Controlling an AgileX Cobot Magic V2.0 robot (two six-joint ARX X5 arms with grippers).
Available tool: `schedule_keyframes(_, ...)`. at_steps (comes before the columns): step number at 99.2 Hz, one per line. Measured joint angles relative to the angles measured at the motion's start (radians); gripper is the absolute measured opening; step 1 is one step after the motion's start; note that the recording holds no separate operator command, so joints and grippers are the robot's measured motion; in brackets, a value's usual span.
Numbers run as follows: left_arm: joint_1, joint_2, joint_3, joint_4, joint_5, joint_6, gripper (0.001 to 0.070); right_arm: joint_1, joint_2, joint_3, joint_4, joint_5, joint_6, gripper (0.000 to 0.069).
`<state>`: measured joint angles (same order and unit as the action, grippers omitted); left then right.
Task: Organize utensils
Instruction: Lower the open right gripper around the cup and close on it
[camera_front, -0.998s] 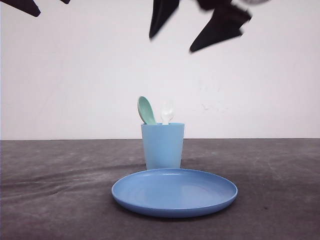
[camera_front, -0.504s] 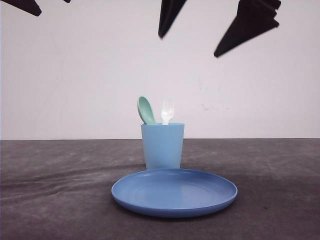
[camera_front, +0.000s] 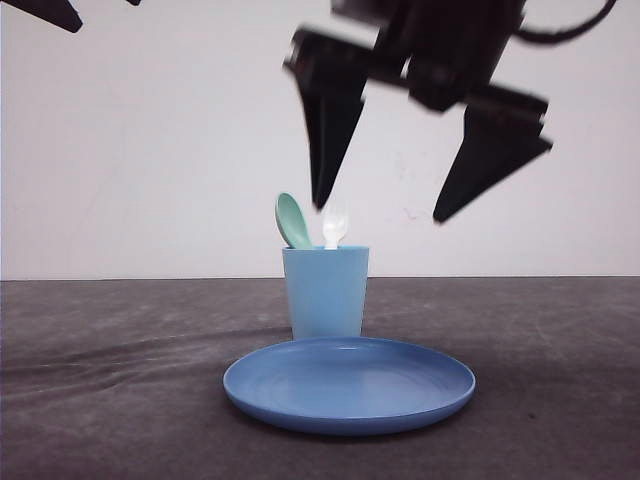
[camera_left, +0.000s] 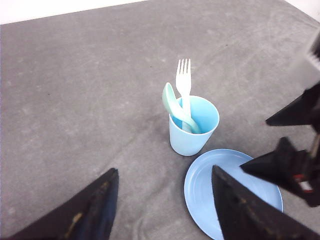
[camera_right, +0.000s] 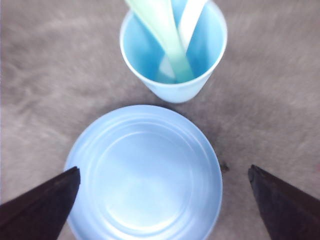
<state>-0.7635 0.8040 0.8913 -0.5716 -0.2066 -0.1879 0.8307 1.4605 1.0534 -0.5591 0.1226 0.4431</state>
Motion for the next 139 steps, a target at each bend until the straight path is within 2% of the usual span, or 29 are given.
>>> schedule_keyframes(29, 0.0, 0.0, 0.0, 0.0, 0.0, 0.0, 0.0355, -0.03, 0.098, 0.0, 0.109, -0.071, 0.008, 0.068)
schedule_keyframes(50, 0.0, 0.0, 0.0, 0.0, 0.002, 0.0, 0.0355, -0.068, 0.152, 0.0, 0.169, -0.079, 0.01, 0.068)
schedule_keyframes(62, 0.0, 0.0, 0.0, 0.0, 0.003, 0.0, 0.0355, -0.085, 0.174, 0.0, 0.219, -0.123, 0.011, 0.068)
schedule_keyframes(89, 0.0, 0.0, 0.0, 0.001, 0.003, 0.0, 0.0355, -0.113, 0.223, 0.001, 0.263, -0.156, 0.011, 0.068)
schedule_keyframes(139, 0.0, 0.0, 0.0, 0.007, 0.003, 0.0, 0.0355, -0.135, 0.246, 0.014, 0.331, -0.156, 0.009, 0.068)
